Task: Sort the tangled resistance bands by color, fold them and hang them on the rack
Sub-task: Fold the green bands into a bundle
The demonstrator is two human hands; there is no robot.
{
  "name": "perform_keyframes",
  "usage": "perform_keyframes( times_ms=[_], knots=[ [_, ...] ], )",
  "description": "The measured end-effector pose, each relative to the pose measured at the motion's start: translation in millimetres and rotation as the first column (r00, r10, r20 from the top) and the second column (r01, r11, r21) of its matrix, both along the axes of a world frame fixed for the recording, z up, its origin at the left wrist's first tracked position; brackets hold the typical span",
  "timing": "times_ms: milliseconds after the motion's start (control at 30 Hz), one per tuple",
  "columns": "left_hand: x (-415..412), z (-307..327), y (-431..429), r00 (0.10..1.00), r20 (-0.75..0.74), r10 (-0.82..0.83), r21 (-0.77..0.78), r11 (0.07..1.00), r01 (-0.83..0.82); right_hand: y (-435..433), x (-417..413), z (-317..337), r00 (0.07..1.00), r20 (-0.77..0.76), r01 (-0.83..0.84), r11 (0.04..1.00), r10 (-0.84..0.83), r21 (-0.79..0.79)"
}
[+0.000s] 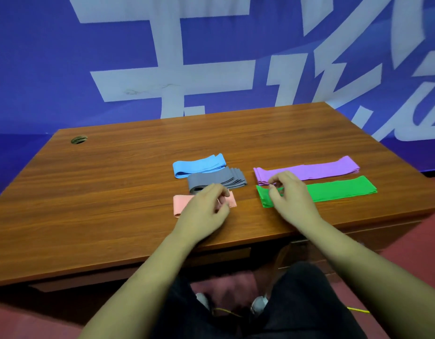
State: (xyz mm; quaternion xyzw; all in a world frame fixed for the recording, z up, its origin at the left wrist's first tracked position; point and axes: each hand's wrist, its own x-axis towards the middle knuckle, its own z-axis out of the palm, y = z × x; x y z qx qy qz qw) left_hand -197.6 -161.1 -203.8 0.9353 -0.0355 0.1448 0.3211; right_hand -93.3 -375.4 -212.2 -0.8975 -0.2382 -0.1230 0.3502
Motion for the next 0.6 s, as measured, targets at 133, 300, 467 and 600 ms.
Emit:
perform_keyframes(
  times_ms=[133,300,467,600],
  knots=[
    [32,-3,-50,0.981,-0.187,0.049,-0.106,0.992,-0.069,-49,14,-13,0.999,0.000,0.044,0.983,-0.045,-0.178],
    [67,-5,-84,0.871,-0.448,0.200,-0.281,0.893,-0.350,-73,8,-25,0.999,-0.047,0.006,0.959,-0.020,-0.284],
    [84,-3,-100,0.820,-0.460,0.340,-0.066,0.908,-0.413,-76,4,-31,0.998,-0.065,0.002,0.967,-0.019,-0.254],
    [91,2,-112,0.775,-0.539,0.331,0.000,0.919,-0.393,-77,4,-30,0.996,-0.086,0.002,0.971,-0.023,-0.238]
  ],
)
